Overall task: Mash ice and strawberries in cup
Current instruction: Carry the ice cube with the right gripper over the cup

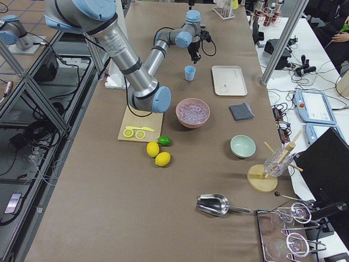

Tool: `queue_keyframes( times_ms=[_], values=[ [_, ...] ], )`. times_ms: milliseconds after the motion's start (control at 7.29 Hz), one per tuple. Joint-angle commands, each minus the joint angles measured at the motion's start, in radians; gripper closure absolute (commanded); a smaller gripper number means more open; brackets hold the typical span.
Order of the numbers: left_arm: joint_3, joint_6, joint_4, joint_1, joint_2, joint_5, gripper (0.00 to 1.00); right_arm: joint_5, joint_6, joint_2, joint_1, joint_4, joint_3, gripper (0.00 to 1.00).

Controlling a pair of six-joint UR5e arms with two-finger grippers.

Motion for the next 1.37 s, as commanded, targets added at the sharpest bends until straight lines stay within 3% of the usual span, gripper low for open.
queue_keyframes(
  times_ms=[0,274,686,1097,1235],
  values=[
    [0.002,-0.002,0.002,0.0,-0.005,0.0,0.02,-0.029,0.041,0.024,-0.027,0.003,-0.041,0.65],
    [0.002,-0.002,0.004,0.0,-0.005,0.0,0.02,-0.054,0.044,0.029,-0.051,0.008,-0.057,0.65],
    [0.008,0.0,0.0,0.0,-0.005,0.0,0.02,-0.082,0.087,0.034,-0.067,0.12,-0.113,0.65],
    [0.009,0.002,-0.001,0.0,0.0,0.0,0.02,-0.079,0.081,0.017,-0.065,0.12,-0.112,0.61],
    [0.009,0.0,-0.001,0.0,0.0,0.0,0.02,-0.079,0.087,0.017,-0.064,0.121,-0.107,0.55]
  ],
)
